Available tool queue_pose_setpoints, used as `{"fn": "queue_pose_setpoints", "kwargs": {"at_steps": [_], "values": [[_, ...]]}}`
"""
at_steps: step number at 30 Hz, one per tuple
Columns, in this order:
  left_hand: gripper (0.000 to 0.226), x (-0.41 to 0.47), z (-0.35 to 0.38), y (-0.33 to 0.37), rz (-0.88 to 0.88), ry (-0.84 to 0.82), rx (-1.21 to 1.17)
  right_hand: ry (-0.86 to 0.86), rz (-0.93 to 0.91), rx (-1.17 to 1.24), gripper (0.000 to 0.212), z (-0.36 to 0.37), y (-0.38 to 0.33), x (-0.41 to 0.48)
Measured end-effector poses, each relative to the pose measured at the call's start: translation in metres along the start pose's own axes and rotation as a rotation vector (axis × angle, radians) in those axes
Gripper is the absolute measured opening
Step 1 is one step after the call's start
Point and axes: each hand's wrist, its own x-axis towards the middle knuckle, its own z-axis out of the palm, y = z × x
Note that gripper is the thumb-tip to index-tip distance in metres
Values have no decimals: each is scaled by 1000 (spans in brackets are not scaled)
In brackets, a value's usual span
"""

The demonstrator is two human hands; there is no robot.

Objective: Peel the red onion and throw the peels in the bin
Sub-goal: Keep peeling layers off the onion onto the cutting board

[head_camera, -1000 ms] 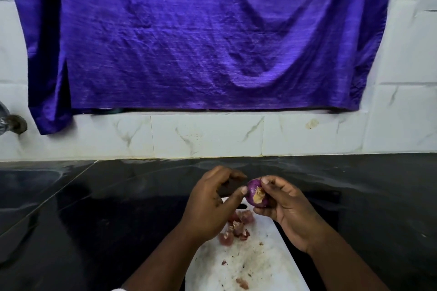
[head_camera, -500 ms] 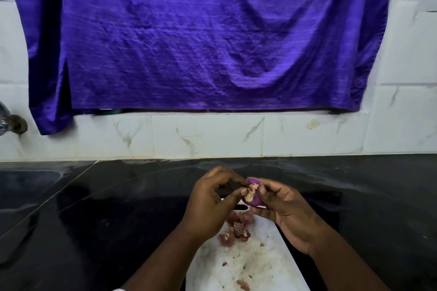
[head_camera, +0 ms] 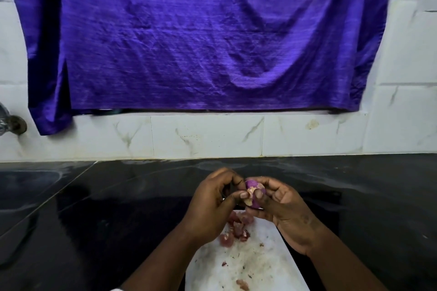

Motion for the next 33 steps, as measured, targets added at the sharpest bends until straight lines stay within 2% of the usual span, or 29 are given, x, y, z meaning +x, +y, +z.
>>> {"fn": "queue_pose_setpoints", "kwargs": {"at_steps": [3,5,8,9,12,13,17,19,21,24,26,29,32,33], "values": [[20,0,2,0,-4,12,7,49,-29,-15,48,4,4,1],[19,0,3,-1,-8,31,10,74,-52,-10,50,8,6,2],[16,0,3,-2,-17,58,5,104,-98,18,80,17,7,3],[16,1,3,-2,-18,63,4,125,-114,17,82,18,8,4],[17,1,3,-1,-26,77,3,178,-157,12,54,22,10,6],[17,1,3,-2,-36,79,-4,191,-173,0,51,23,11,6],[18,1,3,0,-52,78,-42,283,-224,-44,52,30,14,9],[16,-4,7,8,-39,4,-47,365,-247,-10,55,23,12,14],[13,-7,14,13,-32,-73,-18,434,-237,70,49,10,8,16],[22,-3,12,6,-58,-13,-31,360,-178,93,40,10,6,10],[32,-1,9,-2,-21,40,85,308,-140,67,39,15,6,6],[20,-4,5,3,8,125,152,234,-111,94,37,20,7,6],[4,-2,6,6,-6,175,15,172,-88,149,48,19,7,5],[9,-1,7,5,4,178,0,145,-82,160,52,19,7,5]]}}
